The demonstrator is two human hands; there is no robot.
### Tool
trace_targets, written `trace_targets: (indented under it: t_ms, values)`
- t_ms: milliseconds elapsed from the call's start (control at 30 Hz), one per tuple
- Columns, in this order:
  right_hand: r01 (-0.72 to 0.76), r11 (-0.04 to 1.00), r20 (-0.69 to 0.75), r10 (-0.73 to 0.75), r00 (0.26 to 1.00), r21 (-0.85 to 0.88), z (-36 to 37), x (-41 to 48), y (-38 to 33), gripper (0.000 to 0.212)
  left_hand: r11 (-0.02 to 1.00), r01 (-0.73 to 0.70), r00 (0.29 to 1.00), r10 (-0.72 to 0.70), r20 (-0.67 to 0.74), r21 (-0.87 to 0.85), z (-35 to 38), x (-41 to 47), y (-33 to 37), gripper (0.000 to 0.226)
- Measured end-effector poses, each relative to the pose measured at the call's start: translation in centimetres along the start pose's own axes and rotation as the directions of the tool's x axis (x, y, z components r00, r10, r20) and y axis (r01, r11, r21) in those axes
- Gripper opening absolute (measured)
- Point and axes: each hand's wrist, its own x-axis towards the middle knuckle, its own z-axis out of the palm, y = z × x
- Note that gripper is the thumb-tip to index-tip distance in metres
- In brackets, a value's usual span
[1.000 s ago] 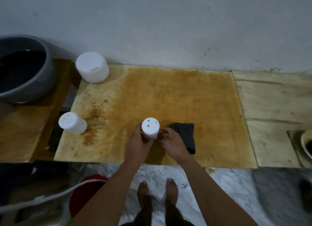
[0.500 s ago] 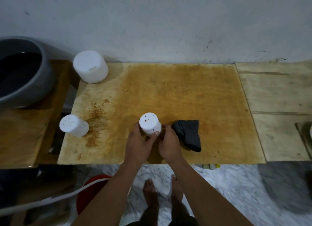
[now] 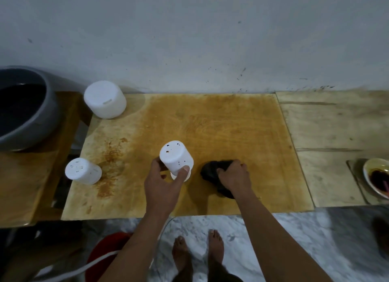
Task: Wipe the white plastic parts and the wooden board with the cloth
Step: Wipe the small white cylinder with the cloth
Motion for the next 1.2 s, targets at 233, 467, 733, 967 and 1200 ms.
trace_targets:
  t_ms: [233,467,733,967,1200]
  values:
    - [0.139,0.959,-0.060,-0.128,0.990,0.246,-1.2,-1.4,1.4,0.028,0.976,0.061,0.992,-0.037,0.117,-0.207,1.5,0.3,3.6,0.066]
    - [0.493,0.665,-0.375,-0.327,0.868,0.561,-7.5,-9.2,-1.4,0.016,0.981,0.049,0.982,-0.014,0.186,-0.186,2.8,0.7,7.7,0.050]
    - [0.768,0.371,-0.455,-0.640,0.619,0.522,-12.7,-14.1,-4.8,0.028,0.929,-0.017,0.943,0.138,0.304,-0.369,3.6,0.2,14.1,0.029]
    - [0.916,0.332,-0.630,-0.667,0.397,0.225,-12.7,-14.1,-6.9,0.033,0.873,-0.032,0.925,0.210,0.316,-0.487,3.1,-1.2,18.2,0.035]
    - [0.883,0.249,-0.739,-0.482,0.470,0.399,-15.3,-14.9,-8.4,0.030,0.829,-0.055,0.915,0.265,0.304,-0.557,1.8,-1.2,20.1,0.037]
